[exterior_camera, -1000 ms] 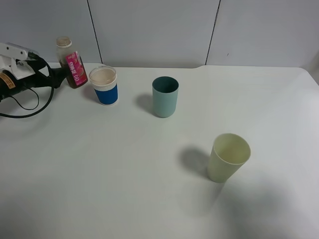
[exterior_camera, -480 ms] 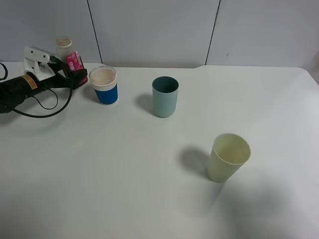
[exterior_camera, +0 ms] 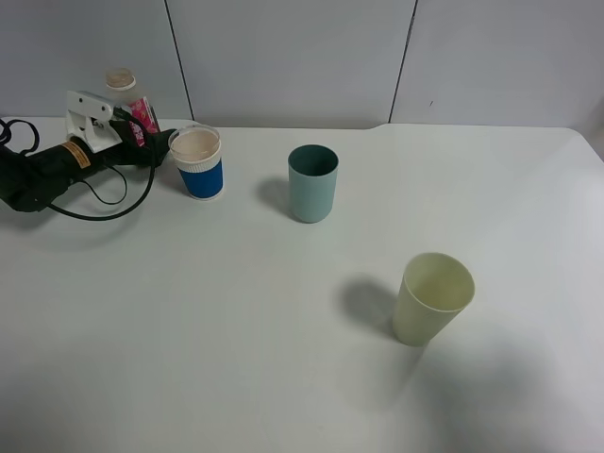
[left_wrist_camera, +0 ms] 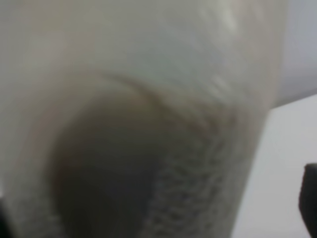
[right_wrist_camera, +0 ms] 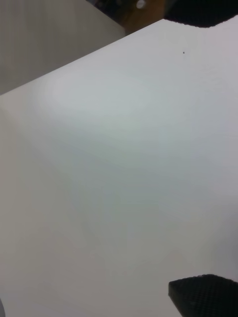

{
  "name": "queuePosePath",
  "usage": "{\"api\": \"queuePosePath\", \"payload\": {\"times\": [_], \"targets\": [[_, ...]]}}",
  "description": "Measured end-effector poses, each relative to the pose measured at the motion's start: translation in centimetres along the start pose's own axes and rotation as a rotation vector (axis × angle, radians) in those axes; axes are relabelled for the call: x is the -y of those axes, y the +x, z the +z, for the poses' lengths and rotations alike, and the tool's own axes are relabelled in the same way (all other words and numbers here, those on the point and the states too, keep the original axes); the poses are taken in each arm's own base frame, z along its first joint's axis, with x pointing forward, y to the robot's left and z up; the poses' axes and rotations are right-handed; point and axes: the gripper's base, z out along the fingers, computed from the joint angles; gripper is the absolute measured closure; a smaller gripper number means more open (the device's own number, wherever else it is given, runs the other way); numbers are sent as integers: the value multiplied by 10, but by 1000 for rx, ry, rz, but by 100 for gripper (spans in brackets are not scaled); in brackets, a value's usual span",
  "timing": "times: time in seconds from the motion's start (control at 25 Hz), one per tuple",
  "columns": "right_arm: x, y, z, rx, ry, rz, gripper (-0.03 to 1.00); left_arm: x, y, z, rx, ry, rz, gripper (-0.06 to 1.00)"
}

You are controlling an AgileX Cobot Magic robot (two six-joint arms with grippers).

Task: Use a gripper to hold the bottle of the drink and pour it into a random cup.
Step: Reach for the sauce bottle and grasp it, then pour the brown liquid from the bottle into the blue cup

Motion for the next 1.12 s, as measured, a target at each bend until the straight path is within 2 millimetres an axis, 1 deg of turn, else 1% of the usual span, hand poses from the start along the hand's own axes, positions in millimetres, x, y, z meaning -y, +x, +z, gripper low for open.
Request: {"api": "queuePosePath", "payload": {"times": [0.08,0.16,0.2,0.28,0.32,0.36,0.44,0.56,0.8,0.96,1.12], "targets": [[0,0,0,0,0,0,-3,1,2,1,-2,3,-3,7],[0,0,0,0,0,0,-3,1,3,1,-3,2,-4,18],[0,0,0,0,0,0,-3,1,3,1,-4,1,-4,28],[0,0,0,0,0,0,-3,0,2,2,-5,-5,-6,54],[0,0,0,0,0,0,-3,0,2,2,-6,-4,-4,63],[0,0,0,0,0,0,-3,0,2,2,-6,-4,-3,64],[0,0,0,0,0,0,-3,0,2,2,-10,-1,1,62],[0,0,0,0,0,0,-3,1,3,2,-18,6,7,61],[0,0,0,0,0,0,-3,2,-8,3,-72,20,36,61],[0,0,0,0,0,0,-3,4,-24,3,-139,31,47,61],[0,0,0,0,0,0,-3,7,-45,0,-191,50,102,61]]}}
